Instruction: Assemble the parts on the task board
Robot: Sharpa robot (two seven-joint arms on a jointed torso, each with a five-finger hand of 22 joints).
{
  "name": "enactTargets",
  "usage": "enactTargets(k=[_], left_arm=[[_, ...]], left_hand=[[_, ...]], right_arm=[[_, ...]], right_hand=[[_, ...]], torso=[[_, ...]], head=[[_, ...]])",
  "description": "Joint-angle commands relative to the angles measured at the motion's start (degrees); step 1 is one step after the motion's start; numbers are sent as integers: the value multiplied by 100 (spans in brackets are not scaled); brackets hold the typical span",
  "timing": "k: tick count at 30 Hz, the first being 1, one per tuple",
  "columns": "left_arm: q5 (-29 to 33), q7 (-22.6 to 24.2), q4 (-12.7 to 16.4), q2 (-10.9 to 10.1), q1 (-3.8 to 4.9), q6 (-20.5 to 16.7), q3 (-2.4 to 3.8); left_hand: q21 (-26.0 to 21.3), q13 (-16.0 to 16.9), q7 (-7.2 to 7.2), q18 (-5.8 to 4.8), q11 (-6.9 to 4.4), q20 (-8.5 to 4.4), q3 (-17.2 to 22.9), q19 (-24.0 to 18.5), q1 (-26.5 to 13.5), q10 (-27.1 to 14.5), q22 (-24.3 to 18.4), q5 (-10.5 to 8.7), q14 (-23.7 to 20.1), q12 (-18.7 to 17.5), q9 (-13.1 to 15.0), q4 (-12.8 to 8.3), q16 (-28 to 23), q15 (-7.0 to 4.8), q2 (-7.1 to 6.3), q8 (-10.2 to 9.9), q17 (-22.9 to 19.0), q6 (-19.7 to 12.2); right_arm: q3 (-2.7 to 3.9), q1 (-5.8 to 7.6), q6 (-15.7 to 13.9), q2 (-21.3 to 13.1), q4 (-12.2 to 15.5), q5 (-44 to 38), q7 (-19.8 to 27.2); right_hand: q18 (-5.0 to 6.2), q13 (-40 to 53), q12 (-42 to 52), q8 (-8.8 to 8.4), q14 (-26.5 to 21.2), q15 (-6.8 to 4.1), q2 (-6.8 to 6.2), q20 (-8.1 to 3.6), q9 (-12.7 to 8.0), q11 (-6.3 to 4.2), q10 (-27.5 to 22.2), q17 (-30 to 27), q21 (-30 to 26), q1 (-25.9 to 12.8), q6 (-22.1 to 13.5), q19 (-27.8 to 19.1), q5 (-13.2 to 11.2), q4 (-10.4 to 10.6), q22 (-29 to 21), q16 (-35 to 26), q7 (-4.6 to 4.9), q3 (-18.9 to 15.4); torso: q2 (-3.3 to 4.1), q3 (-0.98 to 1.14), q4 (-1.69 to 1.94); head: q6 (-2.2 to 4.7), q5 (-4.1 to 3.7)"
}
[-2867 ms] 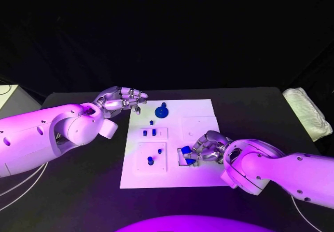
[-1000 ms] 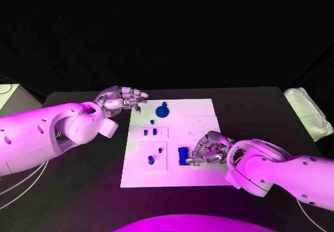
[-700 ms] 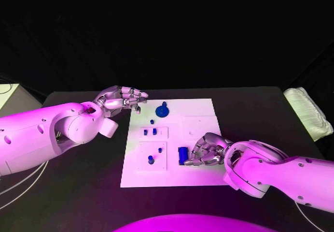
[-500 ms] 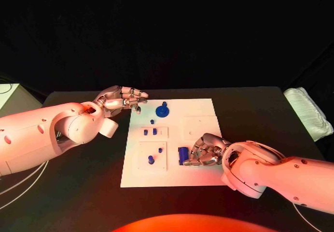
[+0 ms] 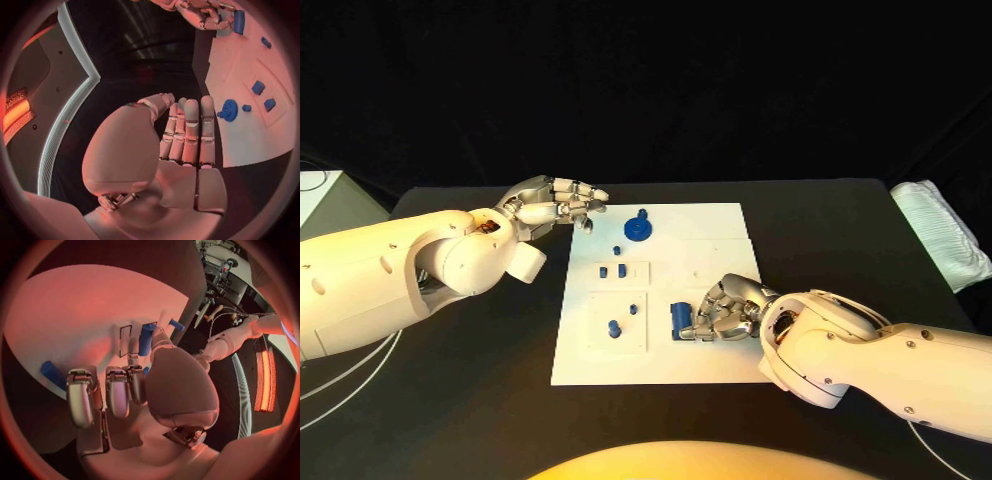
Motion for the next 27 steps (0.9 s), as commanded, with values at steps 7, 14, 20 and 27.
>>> enactTargets(k=[7,14,20,27], left_arm=[[-11,27,10,4,2,86,4],[-12,24,16,-9,2,83,4],[-11,35,17,-12,2,83,4],[-10,44,26,-1,2,81,3]], left_hand=[[-18,-6,-16,80,-1,15,-3,23,31,-44,-8,39,-15,41,10,6,-21,28,65,32,2,-35],[-18,-6,-16,80,-2,15,0,24,38,-44,-7,40,-15,43,10,3,-22,27,68,34,2,-36],[-17,-7,-15,80,-2,14,4,25,40,-45,-7,40,-15,45,10,2,-23,27,74,36,2,-35],[-17,-7,-15,80,-2,14,4,25,40,-45,-7,40,-15,45,10,2,-23,27,74,36,2,-35]], right_arm=[[-1,-7,-4,-42,15,15,196],[1,8,39,-260,117,583,1074],[9,97,-163,-572,269,917,1676],[13,236,-294,-1142,352,651,1797]], right_hand=[[-39,1020,-29,58,588,-34,-96,-54,36,-32,244,1509,40,-37,-52,599,-4,3,1508,37,-13,2],[-39,831,-315,-74,588,45,-192,-3,30,70,64,1509,40,-121,-391,599,5,7,1508,37,106,-39],[-39,812,-357,-198,588,112,-184,55,11,145,25,1509,40,-163,-586,599,-5,1,1508,37,191,-178],[-39,808,-375,-328,588,150,-31,101,-27,183,15,1509,40,221,-623,599,2,-51,1508,37,232,-76]], torso=[[-6,2,-4],[-9,-1,-11],[-11,-4,-11],[-13,-13,-4]], head=[[13,-9],[23,-7],[54,-35],[107,-144]])
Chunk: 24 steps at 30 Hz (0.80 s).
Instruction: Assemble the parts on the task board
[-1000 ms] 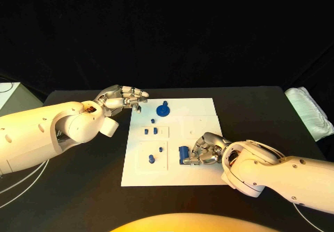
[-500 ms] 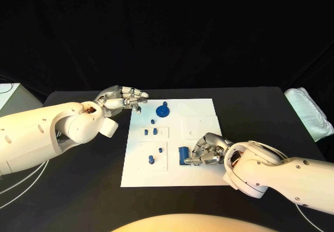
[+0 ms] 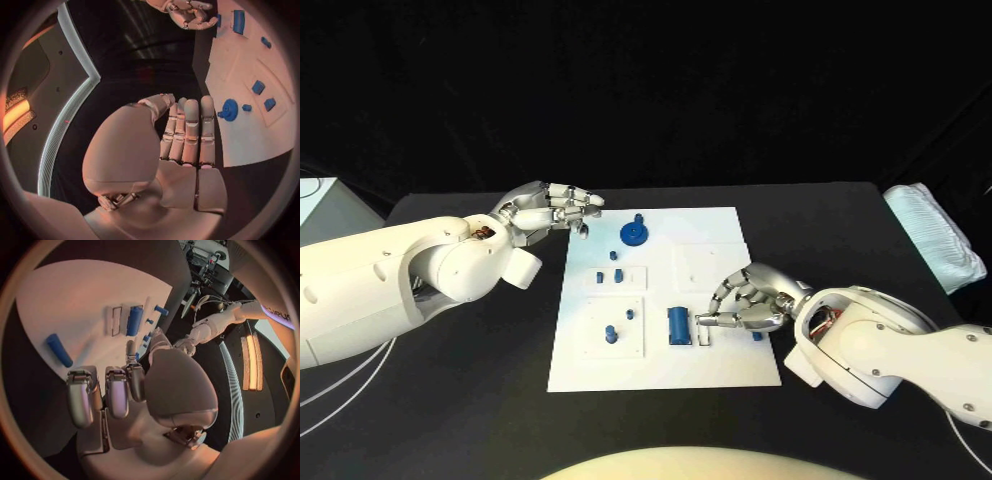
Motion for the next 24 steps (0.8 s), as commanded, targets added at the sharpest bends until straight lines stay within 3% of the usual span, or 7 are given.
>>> enactTargets(k=[1,5,10,12,19,24], left_arm=[[-9,51,27,13,2,77,3],[-9,50,54,13,2,70,2],[-9,46,72,24,1,79,1],[-10,49,75,32,0,84,1],[-10,74,97,29,-1,113,1],[-9,97,101,24,-3,130,1]], left_hand=[[-17,-8,-15,80,-2,14,4,25,10,-45,-5,14,-15,22,6,2,-23,27,44,36,2,-36],[-17,-8,-15,80,-2,14,4,25,10,-45,-5,14,-15,22,6,2,-23,27,44,36,2,-36],[-17,-8,-15,80,-2,14,4,25,10,-45,-5,14,-15,22,6,2,-23,27,44,36,2,-36],[-16,-9,-15,80,-1,14,1,26,7,-46,-4,12,-15,27,6,2,-24,27,40,40,3,-36],[-16,-9,-15,80,-1,14,1,26,7,-46,-4,12,-15,27,6,2,-24,27,40,40,3,-36],[-16,-10,-15,79,0,14,-1,26,5,-47,-4,12,-15,29,6,2,-24,28,38,41,3,-37]], right_arm=[[-3,21,-161,-216,-27,-219,364],[-9,30,-251,-502,-76,-805,352],[-23,11,-326,-684,-88,-1447,104],[-32,-11,-329,-723,-92,-1663,-65],[-50,-145,-295,-770,-99,-2047,-549],[-59,-246,-139,-621,-163,-2150,-861]], right_hand=[[-38,821,-9,-88,587,49,-7,62,-47,58,22,1509,40,208,-45,599,-3,-23,1510,37,27,71],[-38,844,21,-209,587,62,13,75,-136,72,49,1509,40,422,-26,599,-2,-37,1510,37,47,165],[-38,858,41,-230,587,62,34,79,-166,67,71,1509,40,438,61,599,-5,-3,1510,37,38,190],[-38,866,52,-232,587,57,40,77,-176,59,82,1509,40,434,112,599,-6,10,1510,37,28,196],[-38,866,50,-250,587,48,8,73,-197,50,89,1509,40,376,172,599,-12,30,1510,37,18,176],[-38,862,42,-261,587,43,-5,69,-210,43,89,1509,40,310,214,599,-11,39,1510,37,9,163]], torso=[[0,-7,3],[15,3,6],[2,11,-21],[3,13,-15],[5,12,-19],[-4,11,-33]], head=[[43,-67],[86,-137],[92,-154],[96,-169],[82,-191],[69,-175]])
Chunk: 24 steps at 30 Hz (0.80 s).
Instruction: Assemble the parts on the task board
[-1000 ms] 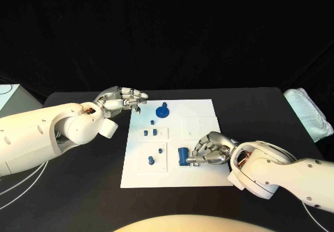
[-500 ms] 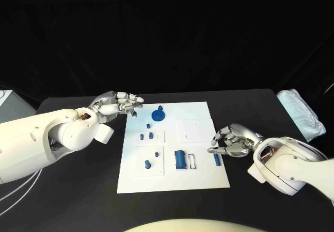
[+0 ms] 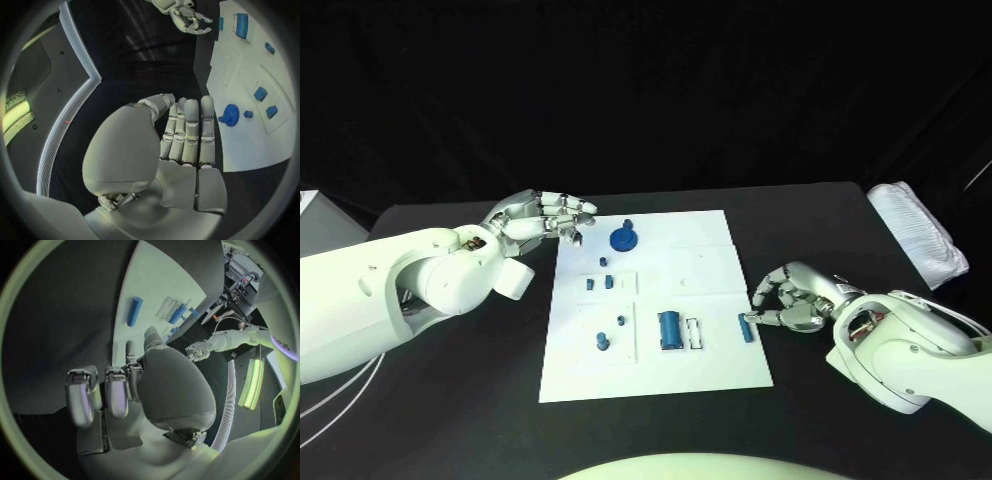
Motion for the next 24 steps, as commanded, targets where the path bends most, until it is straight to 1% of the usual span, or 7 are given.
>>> enactTargets(k=[1,4,6,10,19,22,24], left_arm=[[-9,92,22,6,-1,125,2],[-9,108,29,3,-2,154,2],[-8,113,33,-2,-3,164,2],[-7,119,38,-12,-3,172,2],[-6,118,42,-22,-4,178,2],[-6,117,42,-26,-4,178,2],[-6,116,42,-27,-4,179,2]], left_hand=[[-16,-5,-15,80,0,14,-1,26,5,-47,-5,12,-15,29,8,3,-25,28,38,14,4,-37],[-16,-5,-15,80,0,14,-1,26,5,-47,-5,12,-15,29,8,3,-25,28,38,14,4,-37],[-18,-6,-15,79,1,15,-6,25,-3,-50,-5,10,-16,30,7,6,-25,29,32,14,4,-41],[-18,-6,-15,79,1,15,-6,25,-3,-50,-5,10,-16,30,7,6,-25,29,32,14,4,-41],[-18,-6,-15,79,1,15,-6,25,-3,-50,-5,10,-16,30,7,6,-25,29,32,14,4,-41],[-18,-6,-15,79,1,15,-6,25,-3,-50,-5,10,-16,30,7,6,-25,29,32,14,4,-41],[-18,-6,-15,79,1,15,-6,25,-3,-50,-5,10,-16,30,7,6,-25,29,32,14,4,-41]], right_arm=[[-8,-73,180,111,-27,-407,-509],[-10,-145,281,199,-64,-448,-659],[-11,-181,323,240,-89,-470,-729],[-12,-231,380,299,-120,-550,-836],[-13,-296,587,428,-168,-619,-950],[-13,-326,651,478,-180,-627,-968],[-13,-344,698,511,-187,-644,-986]], right_hand=[[-39,856,2,-40,608,20,-23,28,-13,1,86,1510,40,-95,44,600,-11,33,1506,37,-2,-9],[-39,856,1,-43,608,20,-26,28,-16,0,87,1510,40,-111,49,600,-11,34,1506,37,-3,-12],[-39,855,0,-47,608,19,-28,27,-19,-1,87,1510,40,-127,54,600,-10,35,1506,37,-4,-15],[-39,853,-4,-51,608,18,-28,26,-23,-3,86,1510,40,-150,62,600,-10,36,1506,37,-6,-18],[-39,854,-5,-51,608,15,-24,24,-25,-7,87,1510,40,-170,82,600,-8,33,1506,37,-12,-16],[-39,854,-5,-50,608,11,-13,22,-27,-13,88,1510,40,-155,103,600,-3,22,1506,37,-21,-1],[-39,856,-6,-69,608,-3,18,11,-44,-29,92,1510,40,-39,125,600,5,-10,1506,37,-35,72]], torso=[[-4,-4,-8],[8,3,12],[10,4,11],[4,-6,-4],[1,1,0],[1,-1,-1],[0,-3,-2]], head=[[-5,7],[-10,2],[-15,4],[-27,11],[-45,15],[-50,19],[-51,20]])
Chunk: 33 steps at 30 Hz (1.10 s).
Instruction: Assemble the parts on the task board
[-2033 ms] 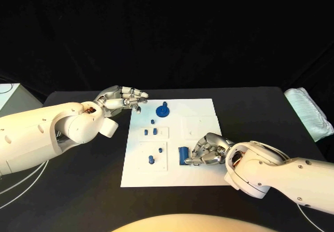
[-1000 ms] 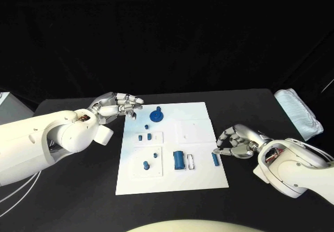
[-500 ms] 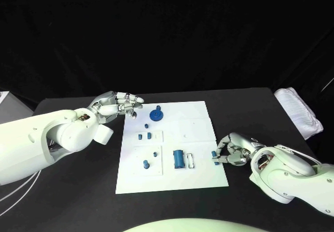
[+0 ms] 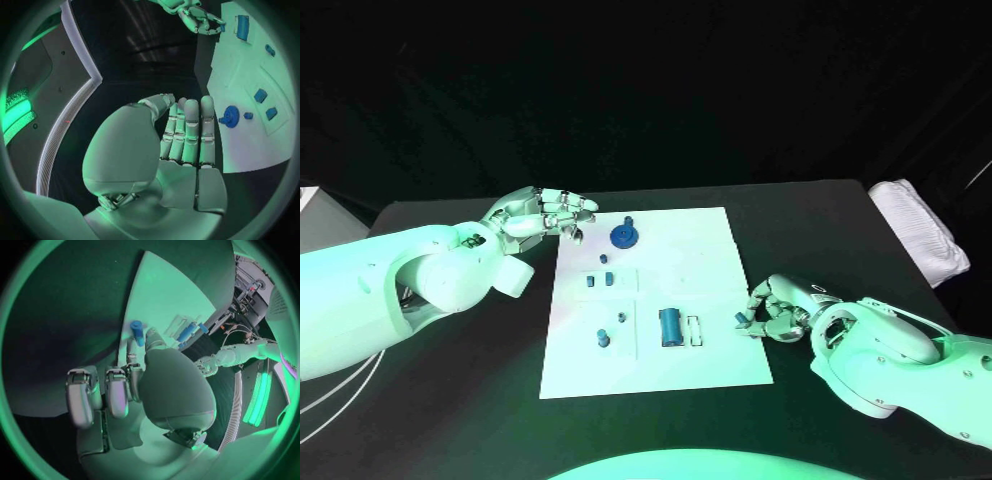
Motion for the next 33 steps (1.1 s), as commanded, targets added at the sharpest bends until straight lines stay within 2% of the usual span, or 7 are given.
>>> enactTargets(k=[1,4,8,15,16,24,33], left_arm=[[-6,84,18,2,0,108,3],[-6,81,19,0,0,107,3],[-6,78,19,-2,0,106,3],[-12,61,21,-7,0,111,3],[-14,58,21,-8,0,112,3],[-24,47,20,-10,0,108,3],[-27,39,18,3,1,101,3]], left_hand=[[-18,-7,-15,78,1,15,-6,25,-3,-50,-5,9,-16,30,8,6,-25,29,32,14,4,-41],[-18,-7,-15,78,1,15,-6,25,-3,-50,-5,9,-16,30,8,6,-25,29,32,14,4,-41],[-18,-7,-15,78,1,15,-6,25,-3,-50,-5,9,-16,30,8,6,-25,29,32,14,4,-41],[-21,-10,-15,77,2,16,-7,21,-10,-56,-6,11,-19,34,7,11,-27,31,32,17,6,-46],[-21,-10,-15,77,2,16,-7,21,-10,-56,-6,11,-19,34,7,11,-27,31,32,17,6,-46],[-21,-10,-15,77,2,16,-7,21,-10,-56,-6,11,-19,34,7,11,-27,31,32,17,6,-46],[-21,-10,-15,77,2,16,-7,21,-10,-56,-6,11,-19,34,7,11,-27,31,32,17,6,-46]], right_arm=[[-50,-87,440,65,-31,-105,-184],[-51,-105,525,104,-40,-205,-236],[-51,-116,631,134,-36,-417,-336],[-51,-122,753,183,-14,-711,-499],[-51,-123,731,191,-2,-744,-518],[-46,-99,323,195,146,-505,-516],[-34,142,-409,207,429,471,-337]], right_hand=[[-39,859,-9,-80,608,-14,52,3,-67,-40,92,1510,40,216,56,600,15,-49,1507,37,-33,176],[-39,858,-26,-181,608,-35,61,-30,-153,-61,84,1510,40,685,116,600,20,-166,1507,37,-46,629],[-39,857,-47,-289,608,-43,4,-38,-251,-65,76,1510,40,927,218,600,23,-250,1507,37,-44,1137],[-39,863,-59,-379,608,-34,-233,-29,-326,-59,79,1510,40,806,312,600,15,-307,1507,37,-41,1756],[-39,868,-60,-398,608,-33,-328,-26,-338,-58,84,1510,40,699,341,600,10,-362,1507,37,-38,2025],[-39,885,-46,-396,608,-42,-420,-31,-329,-69,107,1510,40,415,381,600,-2,-474,1507,37,-52,2456],[-39,924,11,-371,608,-56,-443,-43,-299,-86,152,1510,40,107,402,600,-13,-513,1507,37,-75,2680]], torso=[[-1,-1,0],[0,-2,1],[-3,-4,1],[-5,-4,0],[-7,-4,-1],[-6,-3,0],[-3,-11,12]], head=[[-4,4],[-9,0],[-13,-1],[-16,0],[-16,4],[-20,13],[-31,-19]])
